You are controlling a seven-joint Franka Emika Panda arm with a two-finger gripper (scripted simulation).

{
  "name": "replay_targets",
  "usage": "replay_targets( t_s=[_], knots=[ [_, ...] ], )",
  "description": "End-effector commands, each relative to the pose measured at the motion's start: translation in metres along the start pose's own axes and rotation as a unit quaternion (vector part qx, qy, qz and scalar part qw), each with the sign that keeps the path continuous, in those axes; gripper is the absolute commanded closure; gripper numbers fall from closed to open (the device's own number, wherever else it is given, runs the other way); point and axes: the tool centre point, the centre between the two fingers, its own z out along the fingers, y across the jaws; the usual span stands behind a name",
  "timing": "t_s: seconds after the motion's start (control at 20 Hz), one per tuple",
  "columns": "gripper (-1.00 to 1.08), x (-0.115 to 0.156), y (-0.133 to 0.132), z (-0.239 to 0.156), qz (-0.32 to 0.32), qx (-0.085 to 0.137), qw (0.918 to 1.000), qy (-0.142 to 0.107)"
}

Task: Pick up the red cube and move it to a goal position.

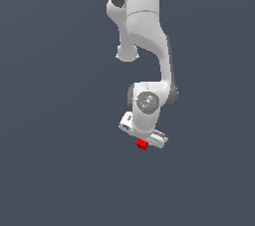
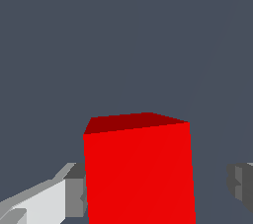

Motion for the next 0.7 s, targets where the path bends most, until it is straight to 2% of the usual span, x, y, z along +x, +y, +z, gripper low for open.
replay_targets(
  t_s=[0.0, 0.05, 0.1, 0.65],
  knots=[
    [-0.92, 0.0021, 0.0009, 0.0017, 0.004, -0.001, 1.0000, 0.000],
    [-0.92, 0.0021, 0.0008, 0.0017, 0.004, -0.001, 1.0000, 0.000],
    [1.08, 0.0021, 0.0008, 0.0017, 0.004, -0.001, 1.0000, 0.000],
    [1.08, 0.0017, 0.0004, 0.0014, 0.003, -0.001, 1.0000, 0.000]
  ],
)
